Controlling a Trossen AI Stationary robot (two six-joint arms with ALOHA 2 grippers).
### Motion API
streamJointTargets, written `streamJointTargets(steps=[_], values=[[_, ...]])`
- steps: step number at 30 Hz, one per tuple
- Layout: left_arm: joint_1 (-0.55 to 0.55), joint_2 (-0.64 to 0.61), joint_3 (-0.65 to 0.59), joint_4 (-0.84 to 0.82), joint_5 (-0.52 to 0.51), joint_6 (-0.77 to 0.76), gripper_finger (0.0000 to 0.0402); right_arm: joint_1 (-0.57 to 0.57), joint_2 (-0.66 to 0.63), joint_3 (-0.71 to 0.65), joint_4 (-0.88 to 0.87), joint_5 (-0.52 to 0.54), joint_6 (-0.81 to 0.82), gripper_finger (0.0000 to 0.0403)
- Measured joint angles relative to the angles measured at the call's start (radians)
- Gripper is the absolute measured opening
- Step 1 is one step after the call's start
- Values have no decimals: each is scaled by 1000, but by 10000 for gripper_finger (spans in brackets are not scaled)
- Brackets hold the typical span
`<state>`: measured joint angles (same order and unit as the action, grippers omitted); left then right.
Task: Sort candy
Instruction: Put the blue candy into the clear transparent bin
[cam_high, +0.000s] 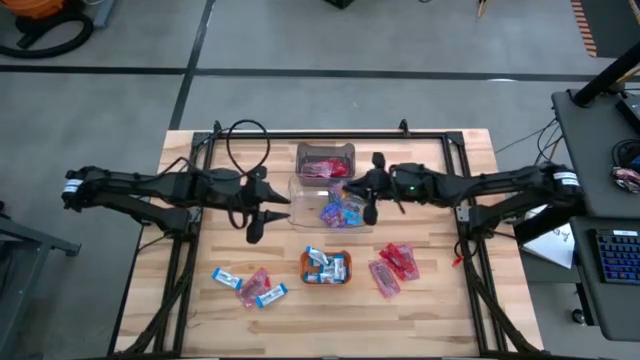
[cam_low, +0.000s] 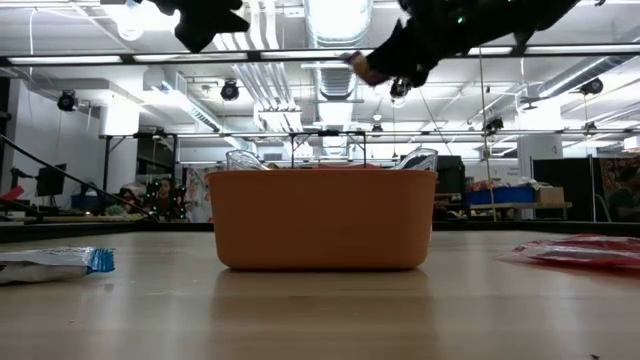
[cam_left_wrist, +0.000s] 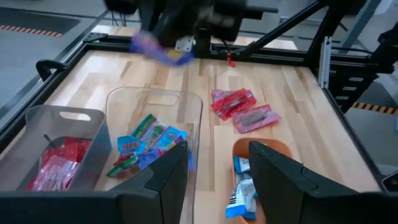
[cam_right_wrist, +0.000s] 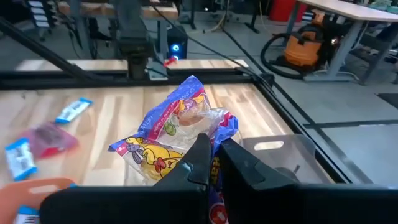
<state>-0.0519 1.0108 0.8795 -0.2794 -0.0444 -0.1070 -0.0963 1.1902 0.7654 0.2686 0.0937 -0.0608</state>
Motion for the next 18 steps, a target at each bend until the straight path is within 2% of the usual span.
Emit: streamJointTargets(steps=[7,18], values=[[-45,-62,-3,0,0,-10,153,-2,156,0,176,-48,-64,13],[-92,-100,-7,2,0,-12,153,-13,345,2,435,-50,-97,13]])
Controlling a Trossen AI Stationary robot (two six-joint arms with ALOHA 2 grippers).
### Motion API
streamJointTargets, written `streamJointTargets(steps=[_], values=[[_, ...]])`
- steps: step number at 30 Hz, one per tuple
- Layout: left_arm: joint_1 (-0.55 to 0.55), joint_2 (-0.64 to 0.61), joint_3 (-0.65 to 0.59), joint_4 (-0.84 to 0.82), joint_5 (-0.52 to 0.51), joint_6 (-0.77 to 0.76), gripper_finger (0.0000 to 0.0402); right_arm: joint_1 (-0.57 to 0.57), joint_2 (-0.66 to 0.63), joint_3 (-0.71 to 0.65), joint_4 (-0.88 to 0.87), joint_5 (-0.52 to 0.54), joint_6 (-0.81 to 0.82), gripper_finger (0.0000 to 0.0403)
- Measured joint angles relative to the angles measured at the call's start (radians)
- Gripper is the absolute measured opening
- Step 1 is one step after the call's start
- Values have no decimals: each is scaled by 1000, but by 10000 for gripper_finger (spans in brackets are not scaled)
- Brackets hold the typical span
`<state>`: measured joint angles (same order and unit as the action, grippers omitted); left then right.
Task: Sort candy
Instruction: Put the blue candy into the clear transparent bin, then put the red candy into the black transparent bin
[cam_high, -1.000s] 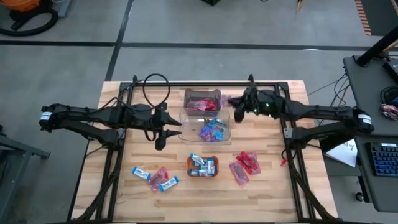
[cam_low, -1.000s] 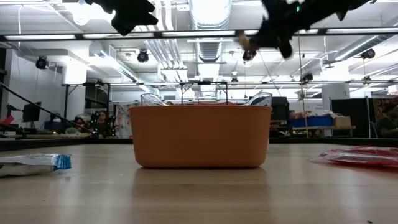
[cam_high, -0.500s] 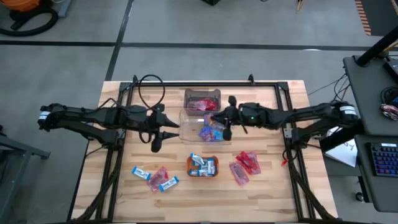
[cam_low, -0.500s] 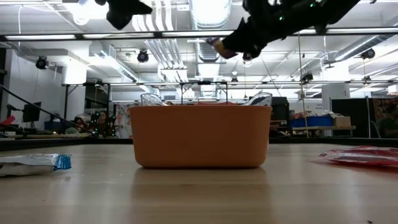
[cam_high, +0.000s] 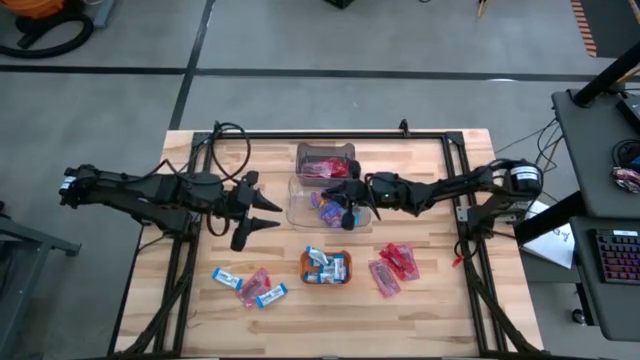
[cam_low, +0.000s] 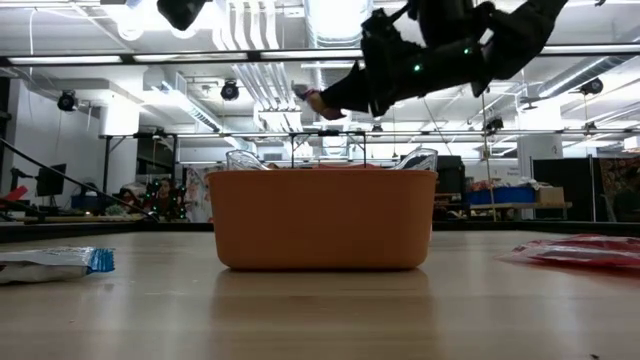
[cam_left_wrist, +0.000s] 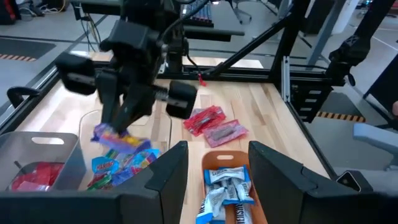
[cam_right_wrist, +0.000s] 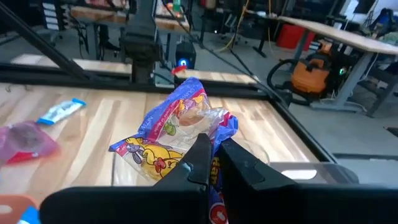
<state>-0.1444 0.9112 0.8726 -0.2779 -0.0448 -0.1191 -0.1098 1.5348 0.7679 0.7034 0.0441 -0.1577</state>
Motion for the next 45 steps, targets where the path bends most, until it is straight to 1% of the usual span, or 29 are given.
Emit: streamJointTargets(steps=[8,15,28,31,39,45], values=[[-1,1,-6,0,0,-9,153,-2,107,56,-15,0,-16,13],[-1,3,-16,0,0,-21,153,-2,177,61,-19,6,-18,13],[-1,3,-17,0,0,-21,153,-2,190,61,-26,8,-18,17],[-1,3,-17,0,0,-21,153,-2,190,61,-26,8,-11,35],[-1,3,-17,0,0,-22,153,-3,190,61,-33,10,2,107],[-1,3,-17,0,0,-32,153,-7,190,61,-37,10,8,142]])
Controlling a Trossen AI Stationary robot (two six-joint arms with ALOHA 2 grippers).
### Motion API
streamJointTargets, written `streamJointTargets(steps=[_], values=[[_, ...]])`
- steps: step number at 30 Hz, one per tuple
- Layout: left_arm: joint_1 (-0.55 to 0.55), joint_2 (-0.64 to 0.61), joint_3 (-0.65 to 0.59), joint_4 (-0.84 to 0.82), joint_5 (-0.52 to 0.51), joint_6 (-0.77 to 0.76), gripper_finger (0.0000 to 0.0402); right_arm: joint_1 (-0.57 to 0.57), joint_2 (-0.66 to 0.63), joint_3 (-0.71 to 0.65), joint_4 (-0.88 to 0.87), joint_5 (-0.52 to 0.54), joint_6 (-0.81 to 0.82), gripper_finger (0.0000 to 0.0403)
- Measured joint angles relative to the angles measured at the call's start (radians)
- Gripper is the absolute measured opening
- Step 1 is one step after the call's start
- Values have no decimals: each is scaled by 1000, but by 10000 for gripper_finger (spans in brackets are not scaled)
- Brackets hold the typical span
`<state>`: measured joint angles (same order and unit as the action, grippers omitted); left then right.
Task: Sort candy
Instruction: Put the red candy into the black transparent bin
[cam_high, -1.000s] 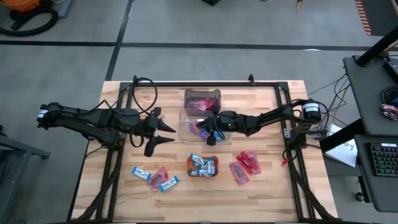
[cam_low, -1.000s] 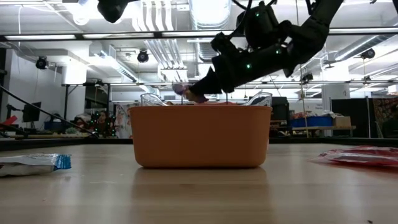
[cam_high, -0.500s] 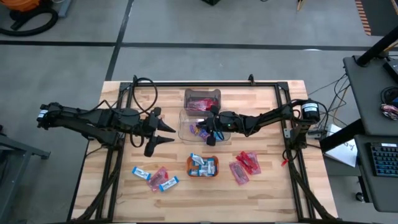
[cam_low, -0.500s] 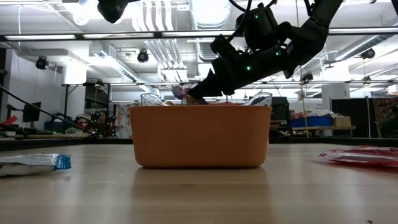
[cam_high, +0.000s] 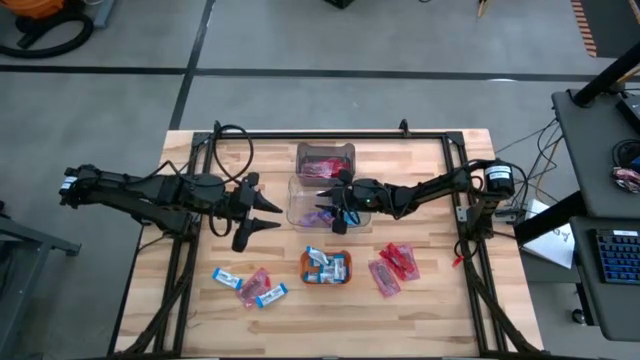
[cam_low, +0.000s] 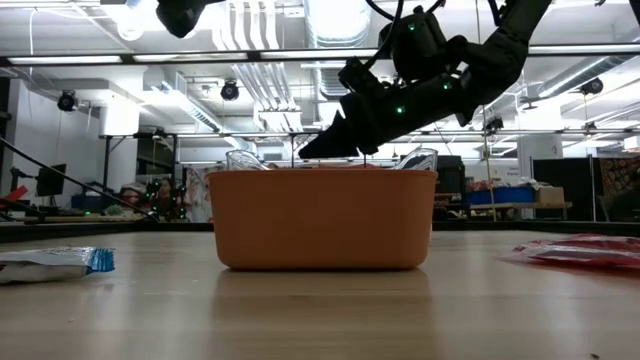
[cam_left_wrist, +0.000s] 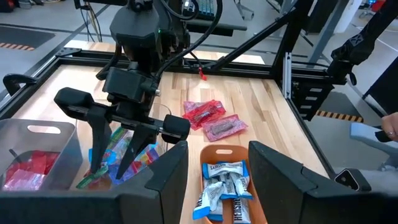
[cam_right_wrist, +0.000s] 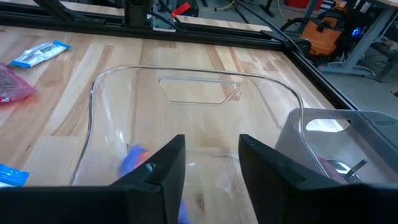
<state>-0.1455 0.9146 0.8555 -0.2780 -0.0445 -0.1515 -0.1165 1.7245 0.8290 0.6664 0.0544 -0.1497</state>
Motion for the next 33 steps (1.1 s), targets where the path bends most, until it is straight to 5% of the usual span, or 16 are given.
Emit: streamJointTargets(steps=[17,33], values=[[-28,11,-2,-105,0,-165,153,4,-171,2,-163,-2,72,149],[-211,157,-2,-448,-26,-684,153,100,-470,2,-510,-3,168,141]])
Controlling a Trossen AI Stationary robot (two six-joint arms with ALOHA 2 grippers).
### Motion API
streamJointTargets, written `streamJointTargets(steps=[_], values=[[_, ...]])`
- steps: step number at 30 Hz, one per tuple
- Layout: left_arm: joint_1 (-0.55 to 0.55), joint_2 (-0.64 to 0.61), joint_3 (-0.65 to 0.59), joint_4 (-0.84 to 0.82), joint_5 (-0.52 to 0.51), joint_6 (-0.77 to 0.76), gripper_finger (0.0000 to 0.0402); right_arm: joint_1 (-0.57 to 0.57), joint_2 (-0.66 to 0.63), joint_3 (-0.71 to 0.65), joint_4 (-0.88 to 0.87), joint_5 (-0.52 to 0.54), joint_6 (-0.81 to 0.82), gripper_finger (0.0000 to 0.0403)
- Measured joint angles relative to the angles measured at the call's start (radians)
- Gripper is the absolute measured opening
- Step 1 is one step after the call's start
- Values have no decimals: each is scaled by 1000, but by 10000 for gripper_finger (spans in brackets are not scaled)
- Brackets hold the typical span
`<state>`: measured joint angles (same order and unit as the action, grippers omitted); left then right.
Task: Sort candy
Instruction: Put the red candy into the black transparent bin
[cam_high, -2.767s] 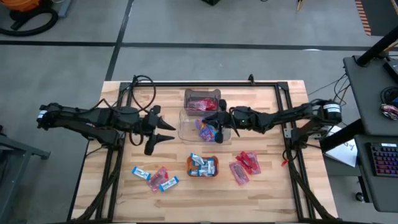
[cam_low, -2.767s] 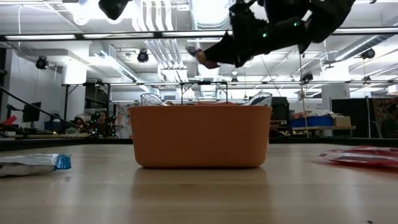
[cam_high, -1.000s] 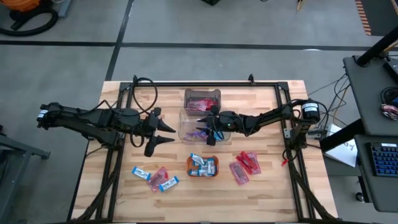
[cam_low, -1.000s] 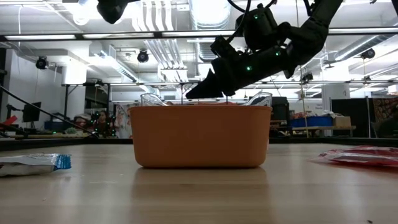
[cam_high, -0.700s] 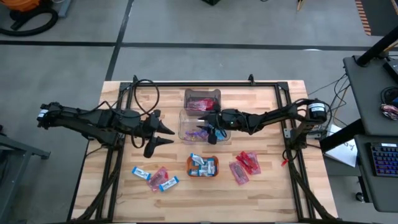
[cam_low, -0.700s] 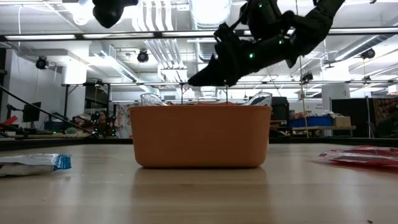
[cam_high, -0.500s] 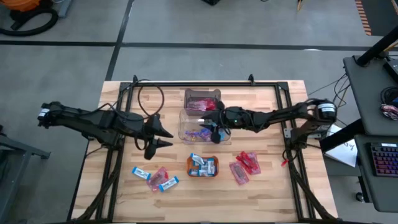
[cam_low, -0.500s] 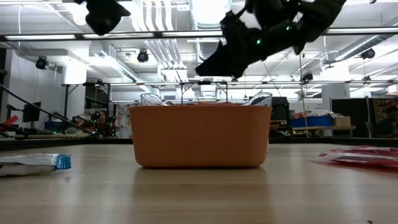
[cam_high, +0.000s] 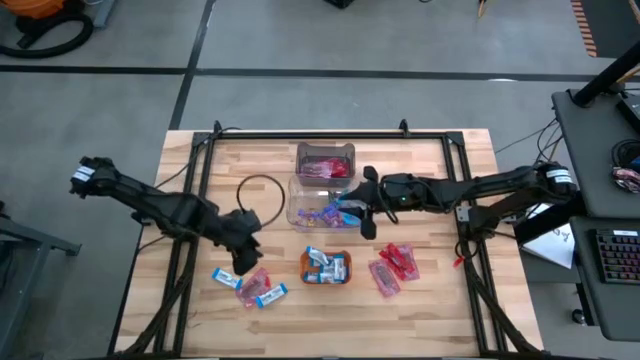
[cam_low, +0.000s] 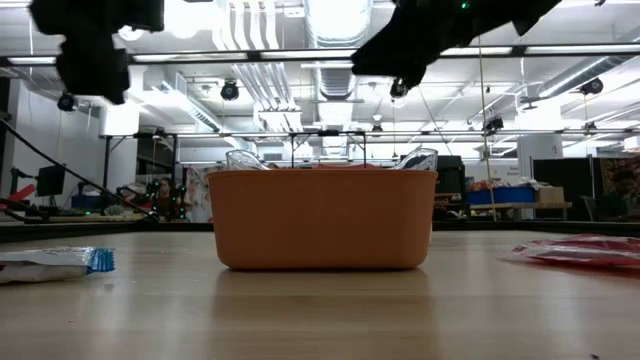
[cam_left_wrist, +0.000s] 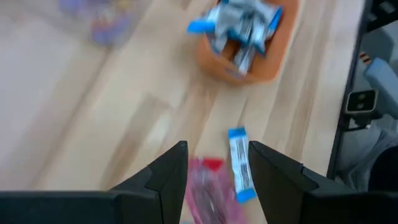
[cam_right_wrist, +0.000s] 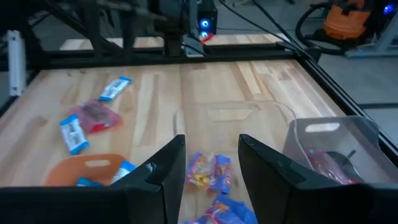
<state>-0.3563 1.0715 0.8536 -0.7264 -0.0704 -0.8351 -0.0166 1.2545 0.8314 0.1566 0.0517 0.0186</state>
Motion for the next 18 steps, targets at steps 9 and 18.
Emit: streamJointTargets(steps=[9,18], values=[[-138,147,0,-4,-3,-141,153,21,-29,0,-28,0,0,135],[-266,323,13,3,-51,-151,153,21,-29,0,-56,0,-3,135]])
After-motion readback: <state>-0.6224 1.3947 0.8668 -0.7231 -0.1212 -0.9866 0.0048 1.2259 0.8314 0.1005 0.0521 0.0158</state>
